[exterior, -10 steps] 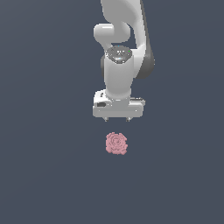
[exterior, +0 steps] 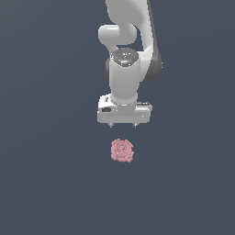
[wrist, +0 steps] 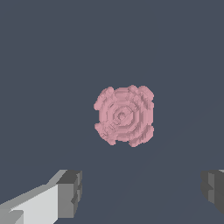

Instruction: Pick up the object and move it to a goal position.

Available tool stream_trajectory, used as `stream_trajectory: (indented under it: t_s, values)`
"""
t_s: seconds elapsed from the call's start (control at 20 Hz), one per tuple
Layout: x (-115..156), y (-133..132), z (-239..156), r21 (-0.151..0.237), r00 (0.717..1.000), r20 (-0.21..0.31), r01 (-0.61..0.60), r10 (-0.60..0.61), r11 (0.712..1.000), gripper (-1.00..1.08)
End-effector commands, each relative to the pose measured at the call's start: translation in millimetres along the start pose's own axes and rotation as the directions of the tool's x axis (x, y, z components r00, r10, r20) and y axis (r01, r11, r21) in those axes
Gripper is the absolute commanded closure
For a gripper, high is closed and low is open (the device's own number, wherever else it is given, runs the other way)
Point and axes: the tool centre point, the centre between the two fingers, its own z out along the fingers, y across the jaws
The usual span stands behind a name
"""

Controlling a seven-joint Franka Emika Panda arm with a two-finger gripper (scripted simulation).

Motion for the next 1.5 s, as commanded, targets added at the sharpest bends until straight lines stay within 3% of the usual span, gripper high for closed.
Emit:
stream_trajectory:
  t_s: [0.0, 0.4, 0.75, 1.45]
  values:
    - [0.0, 0.0, 0.0, 0.0, 1.0, 0.0, 0.0, 0.0, 1.0, -0.92]
    - [-9.4, 5.1, 13.9, -0.004, 0.999, 0.039, -0.005, 0.005, 1.0, -0.92]
    - [-7.8, 5.1, 16.4, -0.004, 0.999, 0.04, -0.006, 0.006, 1.0, -0.92]
    - [29.4, 3.0, 69.7, -0.017, 0.999, 0.044, -0.01, 0.01, 1.0, -0.92]
